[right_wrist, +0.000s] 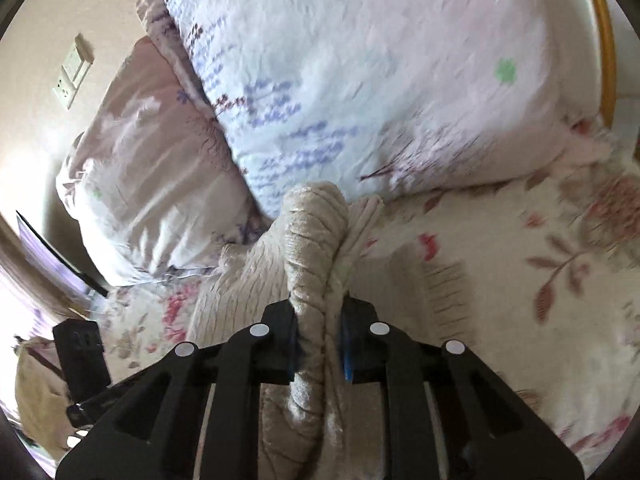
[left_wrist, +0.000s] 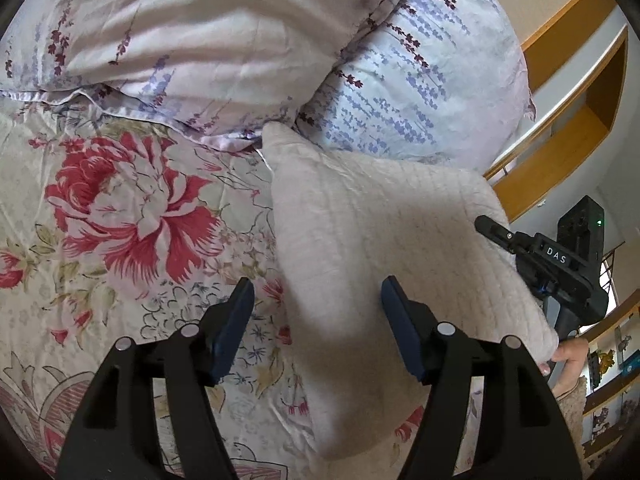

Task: Fold small clothes

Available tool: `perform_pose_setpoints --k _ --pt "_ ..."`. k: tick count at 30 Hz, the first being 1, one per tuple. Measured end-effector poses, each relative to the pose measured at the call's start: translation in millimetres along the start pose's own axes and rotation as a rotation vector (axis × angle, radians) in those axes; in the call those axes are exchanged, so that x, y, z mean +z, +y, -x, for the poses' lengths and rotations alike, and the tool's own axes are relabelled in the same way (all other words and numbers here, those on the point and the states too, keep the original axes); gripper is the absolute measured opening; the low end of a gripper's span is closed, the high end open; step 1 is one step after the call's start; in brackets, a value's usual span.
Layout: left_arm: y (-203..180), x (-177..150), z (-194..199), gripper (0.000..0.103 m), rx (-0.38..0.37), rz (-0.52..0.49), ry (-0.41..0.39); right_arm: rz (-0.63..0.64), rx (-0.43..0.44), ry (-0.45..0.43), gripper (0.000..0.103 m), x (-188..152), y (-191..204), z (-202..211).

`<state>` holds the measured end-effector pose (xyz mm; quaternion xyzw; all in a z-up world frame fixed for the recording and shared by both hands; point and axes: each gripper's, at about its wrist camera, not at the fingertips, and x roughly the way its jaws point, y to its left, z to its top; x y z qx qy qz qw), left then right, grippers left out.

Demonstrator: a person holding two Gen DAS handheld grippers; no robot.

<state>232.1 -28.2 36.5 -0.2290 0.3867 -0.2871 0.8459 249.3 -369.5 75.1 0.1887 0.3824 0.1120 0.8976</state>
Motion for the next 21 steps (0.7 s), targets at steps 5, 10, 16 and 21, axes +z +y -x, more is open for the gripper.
perform_pose_setpoints --k 5,10,16,21 --pt "-1 -2 -5 0.066 -0.016 -0.017 0.012 0.018 -0.081 -0.035 0.016 3 -14 11" --pt "-1 -4 -10 0.066 -0.041 -0.031 0.030 -0.059 -0.148 0.052 0.017 -10 -47 -11" --pt "-8 -6 -11 0.066 -0.082 -0.028 0.071 -0.270 -0.109 0.096 0.053 -24 -87 -3" --pt "-18 -17 -6 0.066 -0.101 0.002 0.114 -0.268 -0.042 0.022 0.057 -38 -81 48"
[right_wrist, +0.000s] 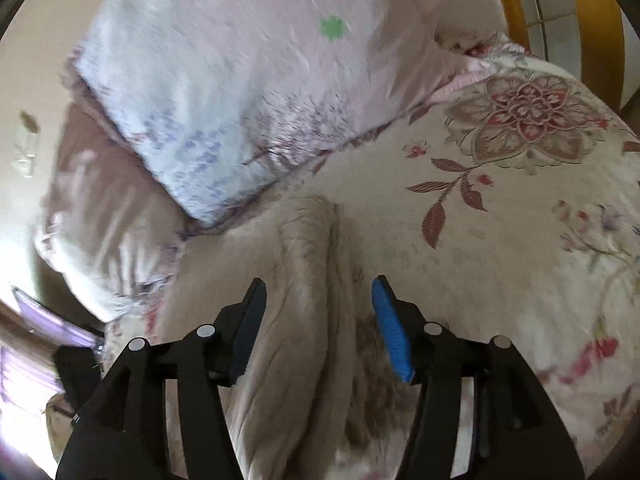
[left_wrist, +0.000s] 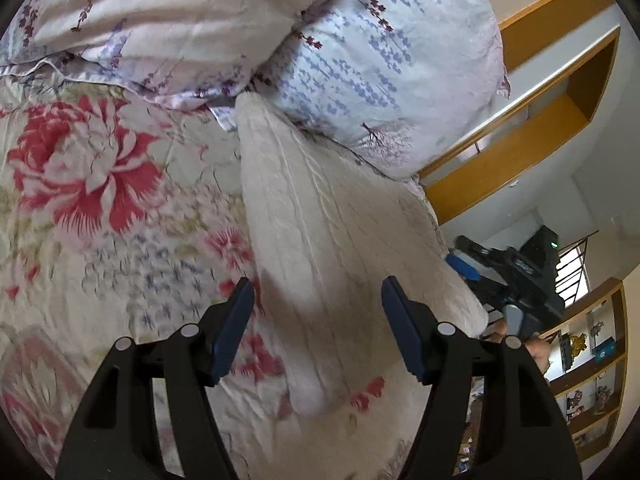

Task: Fold small clothes

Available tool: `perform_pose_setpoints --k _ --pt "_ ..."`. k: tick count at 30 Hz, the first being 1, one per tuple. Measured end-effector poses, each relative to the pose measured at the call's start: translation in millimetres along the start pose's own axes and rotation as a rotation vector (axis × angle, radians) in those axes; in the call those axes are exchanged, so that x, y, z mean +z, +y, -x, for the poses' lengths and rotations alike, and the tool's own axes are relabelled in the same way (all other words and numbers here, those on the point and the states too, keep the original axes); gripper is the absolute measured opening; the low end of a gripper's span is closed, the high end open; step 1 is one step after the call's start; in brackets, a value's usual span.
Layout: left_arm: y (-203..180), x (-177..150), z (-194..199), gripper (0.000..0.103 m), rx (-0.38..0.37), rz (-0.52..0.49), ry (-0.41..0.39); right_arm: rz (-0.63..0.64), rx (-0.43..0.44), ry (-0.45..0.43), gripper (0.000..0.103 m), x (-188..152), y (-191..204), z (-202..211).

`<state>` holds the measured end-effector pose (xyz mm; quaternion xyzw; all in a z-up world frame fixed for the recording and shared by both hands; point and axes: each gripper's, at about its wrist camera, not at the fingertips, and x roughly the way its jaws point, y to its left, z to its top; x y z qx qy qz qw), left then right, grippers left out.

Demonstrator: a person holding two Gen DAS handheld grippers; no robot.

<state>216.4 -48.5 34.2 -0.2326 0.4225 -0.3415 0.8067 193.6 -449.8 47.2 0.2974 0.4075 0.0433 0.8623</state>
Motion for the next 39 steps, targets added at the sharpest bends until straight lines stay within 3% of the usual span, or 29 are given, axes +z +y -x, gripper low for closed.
perform_pose_setpoints --k 3,12,17,21,23,27,29,33,35,39 --pt "-12 -13 3 0.067 0.057 -0.047 0.008 0.024 0.043 0.001 0.057 -14 4 21" --pt "-19 -42 1 0.064 0.074 -0.024 0.058 0.091 0.127 0.066 0.056 -54 17 31" --pt "-23 -49 -8 0.045 0.095 -0.038 0.090 0.110 0.122 0.055 0.045 -64 15 30" --pt "-18 -49 -14 0.032 0.096 -0.018 0.100 0.140 0.106 0.050 0.016 -69 15 29" --pt "-17 -48 -13 0.021 0.084 -0.017 0.100 0.179 0.082 0.032 0.013 -71 21 31" --pt "-16 -46 -2 0.015 0.035 -0.017 0.074 0.235 0.117 -0.102 0.011 -70 35 57" --pt "-13 -46 4 0.014 0.007 -0.018 0.064 0.256 0.087 -0.134 0.011 -71 35 64" --pt "-2 -52 2 0.014 -0.020 0.011 0.082 0.233 -0.041 -0.045 0.010 -78 13 37" --pt "2 -55 0 0.014 -0.028 0.020 0.085 0.189 -0.057 0.010 0.010 -84 -2 22" --pt "4 -58 0 0.015 -0.024 0.018 0.090 0.161 -0.046 0.039 0.011 -87 -12 14"
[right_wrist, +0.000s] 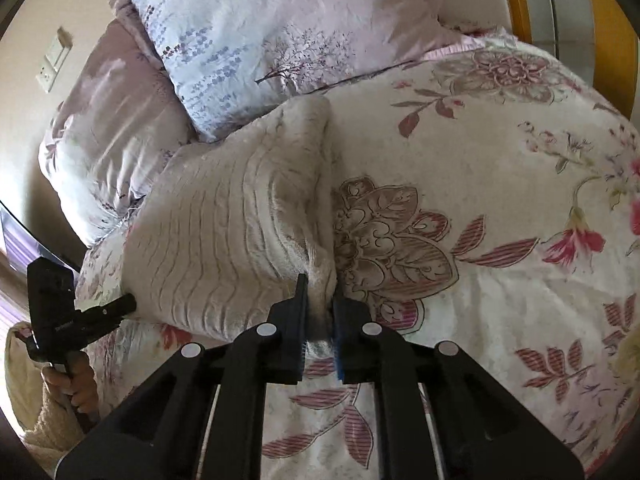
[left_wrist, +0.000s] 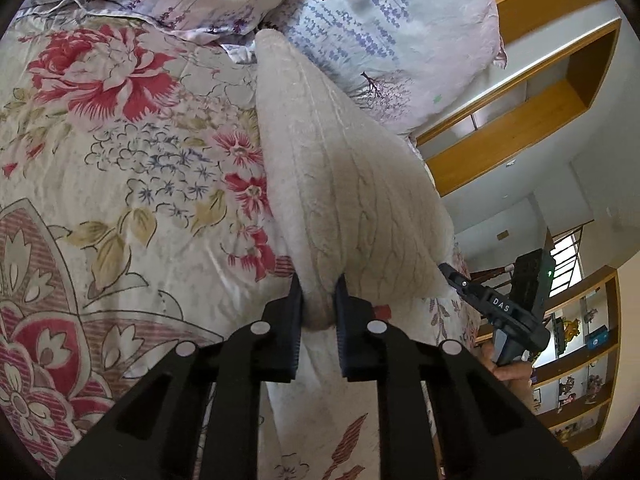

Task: Fold small clothes

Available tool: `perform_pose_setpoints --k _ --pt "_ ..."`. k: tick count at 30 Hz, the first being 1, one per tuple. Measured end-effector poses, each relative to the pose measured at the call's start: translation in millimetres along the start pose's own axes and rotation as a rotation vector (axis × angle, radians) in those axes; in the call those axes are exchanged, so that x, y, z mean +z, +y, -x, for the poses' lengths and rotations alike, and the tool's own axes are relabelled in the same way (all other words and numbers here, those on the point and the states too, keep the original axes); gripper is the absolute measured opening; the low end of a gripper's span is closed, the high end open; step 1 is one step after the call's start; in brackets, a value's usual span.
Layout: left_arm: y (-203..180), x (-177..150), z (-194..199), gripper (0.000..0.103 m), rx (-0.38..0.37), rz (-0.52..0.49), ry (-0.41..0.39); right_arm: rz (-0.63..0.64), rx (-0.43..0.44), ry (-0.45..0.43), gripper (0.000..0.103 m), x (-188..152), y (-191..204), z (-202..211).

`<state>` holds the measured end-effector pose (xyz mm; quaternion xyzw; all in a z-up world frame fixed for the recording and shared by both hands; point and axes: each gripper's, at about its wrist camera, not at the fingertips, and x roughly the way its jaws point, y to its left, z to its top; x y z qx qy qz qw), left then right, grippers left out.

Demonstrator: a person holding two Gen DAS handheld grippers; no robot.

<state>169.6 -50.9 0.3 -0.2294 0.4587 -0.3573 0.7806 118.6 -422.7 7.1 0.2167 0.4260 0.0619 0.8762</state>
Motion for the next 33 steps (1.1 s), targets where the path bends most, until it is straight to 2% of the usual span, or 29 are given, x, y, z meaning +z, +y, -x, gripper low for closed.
perform_pose_setpoints --k 2,3,4,5,6,7,8,9,11,13,17,19,20,22,24,26,29,30,32,33 --pt "-5 -1 2 0.019 0.015 -0.022 0.002 0.000 0.002 0.013 0.016 2 0 1" --pt "-7 0 2 0.020 0.026 -0.029 0.003 -0.006 0.007 0.019 0.026 4 0 2" --pt "-9 1 3 0.023 0.034 -0.039 0.005 -0.025 0.020 0.030 0.032 6 -1 4" --pt "-11 2 5 0.032 0.042 -0.046 0.001 -0.049 0.031 0.032 0.043 10 -4 7" --pt "-13 4 9 0.040 0.050 -0.055 -0.009 -0.066 0.048 0.027 0.048 13 -6 9" --pt "-15 7 12 0.057 0.059 -0.059 -0.018 -0.098 0.088 0.010 0.050 19 -9 12" --pt "-16 10 15 0.065 0.071 -0.062 -0.032 -0.131 0.118 0.000 0.053 25 -12 14" --pt "-19 15 17 0.068 0.092 -0.071 -0.044 -0.167 0.148 -0.005 0.057 33 -16 13" --pt "-22 25 15 0.077 0.133 -0.086 -0.049 -0.210 0.186 -0.009 0.057 45 -20 8" --pt "-24 36 10 0.078 0.190 -0.100 -0.056 -0.253 0.195 0.000 0.057 62 -24 -7" --pt "-18 53 -6 0.079 0.241 -0.091 -0.053 -0.283 0.188 0.028 0.057 86 -27 -40" --pt "-15 59 -14 0.079 0.252 -0.078 -0.050 -0.281 0.164 0.040 0.054 93 -27 -52" --pt "-14 61 -17 0.080 0.251 -0.073 -0.049 -0.275 0.147 0.044 0.049 96 -25 -59" --pt "-11 63 -22 0.081 0.244 -0.066 -0.050 -0.236 0.147 0.045 0.011 98 -20 -67" --pt "-11 65 -26 0.081 0.251 -0.072 -0.055 -0.155 0.119 0.020 0.010 102 -6 -67" --pt "-13 66 -27 0.081 0.255 -0.085 -0.062 -0.055 0.052 -0.069 0.009 108 11 -55" --pt "-16 67 -32 0.082 0.254 -0.101 -0.067 -0.034 -0.003 -0.143 0.009 116 15 -45" --pt "-16 67 -33 0.083 0.251 -0.104 -0.066 -0.034 -0.030 -0.138 0.009 118 13 -48" --pt "-16 68 -37 0.083 0.250 -0.107 -0.060 -0.042 -0.132 -0.079 0.008 116 3 -69" --pt "-16 68 -39 0.083 0.247 -0.109 -0.058 -0.055 -0.148 -0.044 0.008 114 -2 -80"
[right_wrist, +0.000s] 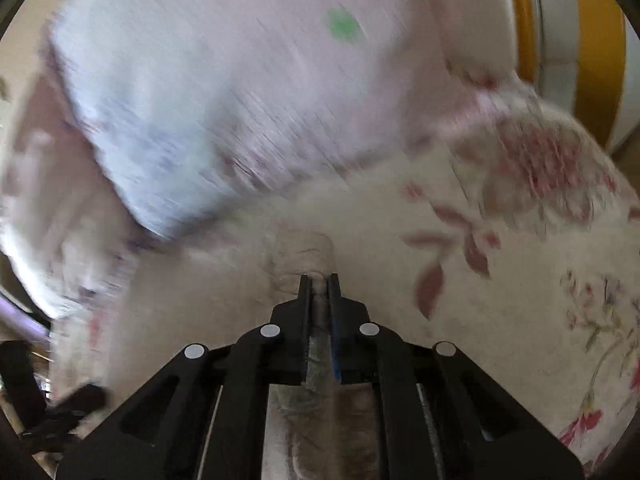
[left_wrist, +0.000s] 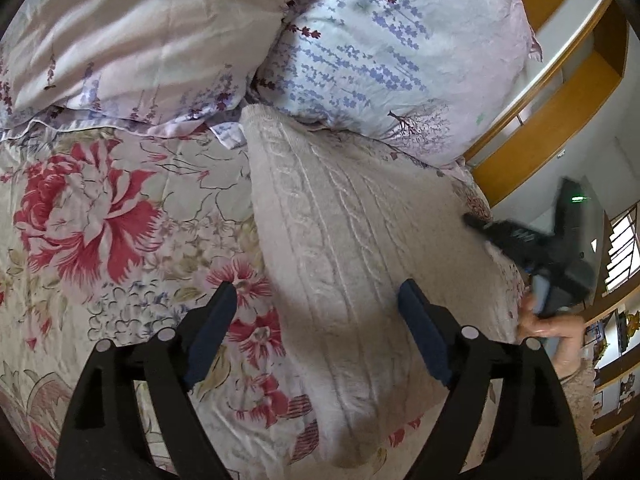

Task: Fold small clothes

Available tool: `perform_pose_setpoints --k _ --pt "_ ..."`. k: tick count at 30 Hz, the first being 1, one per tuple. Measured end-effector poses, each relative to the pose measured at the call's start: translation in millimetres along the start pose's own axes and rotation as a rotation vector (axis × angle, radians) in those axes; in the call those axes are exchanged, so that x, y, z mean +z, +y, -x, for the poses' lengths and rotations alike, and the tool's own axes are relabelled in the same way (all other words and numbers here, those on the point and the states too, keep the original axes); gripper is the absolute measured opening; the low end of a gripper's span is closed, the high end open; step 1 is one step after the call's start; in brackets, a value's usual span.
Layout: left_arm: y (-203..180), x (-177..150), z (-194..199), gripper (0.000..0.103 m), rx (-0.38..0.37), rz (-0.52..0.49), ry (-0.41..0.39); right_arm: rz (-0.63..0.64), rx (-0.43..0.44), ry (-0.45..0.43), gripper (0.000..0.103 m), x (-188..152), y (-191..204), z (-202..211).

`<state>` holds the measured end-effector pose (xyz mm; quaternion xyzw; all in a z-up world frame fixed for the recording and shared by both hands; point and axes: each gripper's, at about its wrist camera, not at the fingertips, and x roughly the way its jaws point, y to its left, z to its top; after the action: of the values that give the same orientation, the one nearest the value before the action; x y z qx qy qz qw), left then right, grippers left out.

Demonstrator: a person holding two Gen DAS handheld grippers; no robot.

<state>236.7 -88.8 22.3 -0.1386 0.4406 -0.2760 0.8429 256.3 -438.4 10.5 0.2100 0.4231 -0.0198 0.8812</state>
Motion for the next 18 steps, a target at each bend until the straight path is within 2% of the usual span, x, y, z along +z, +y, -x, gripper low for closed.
perform_pose_setpoints --k 1,4,5,7,9,12,14,16,18 --pt "0 0 -1 0.084 -0.002 0.001 0.002 -0.025 0.006 0.033 0.009 -4 -6 -11" --pt "1 0 -2 0.084 -0.004 0.007 0.004 -0.039 0.036 0.023 0.012 -4 -9 -4" --pt "2 1 -1 0.084 -0.004 0.009 0.004 -0.049 0.047 0.023 0.015 -3 -10 2" --pt "2 0 1 0.084 0.005 0.019 0.020 -0.061 0.057 0.008 0.028 -5 -10 16" --pt "3 -1 4 0.084 0.009 0.018 0.018 -0.053 0.072 -0.036 0.033 -9 -7 32" --pt "1 -3 4 0.084 0.027 0.007 0.014 0.008 0.109 -0.070 0.034 -20 4 50" --pt "-2 -3 4 0.084 0.043 -0.006 0.009 0.055 0.123 -0.070 0.038 -27 12 56" --pt "-5 -4 3 0.085 0.062 -0.024 0.002 0.112 0.122 -0.074 0.055 -35 24 59" --pt "-9 -4 1 0.087 0.088 -0.043 -0.004 0.157 0.110 -0.075 0.057 -41 33 57"
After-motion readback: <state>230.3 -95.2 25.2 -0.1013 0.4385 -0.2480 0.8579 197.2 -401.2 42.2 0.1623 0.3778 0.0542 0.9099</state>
